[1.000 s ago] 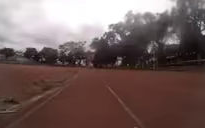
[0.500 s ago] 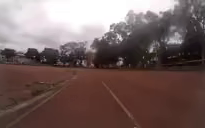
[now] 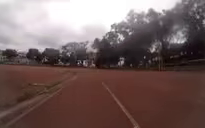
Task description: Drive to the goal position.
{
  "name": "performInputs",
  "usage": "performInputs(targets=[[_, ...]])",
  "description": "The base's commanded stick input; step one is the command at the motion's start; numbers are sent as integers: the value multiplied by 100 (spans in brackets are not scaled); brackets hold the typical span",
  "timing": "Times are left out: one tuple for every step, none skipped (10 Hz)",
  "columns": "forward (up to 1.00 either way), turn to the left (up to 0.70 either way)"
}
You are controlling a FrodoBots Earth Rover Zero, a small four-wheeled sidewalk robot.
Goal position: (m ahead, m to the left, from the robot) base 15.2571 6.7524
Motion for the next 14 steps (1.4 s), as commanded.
performInputs(targets=[[100,0],[100,0],[100,0],[100,0],[100,0],[100,0],[100,0],[100,0],[100,0],[100,0],[100,0],[100,12],[100,33],[100,8]])
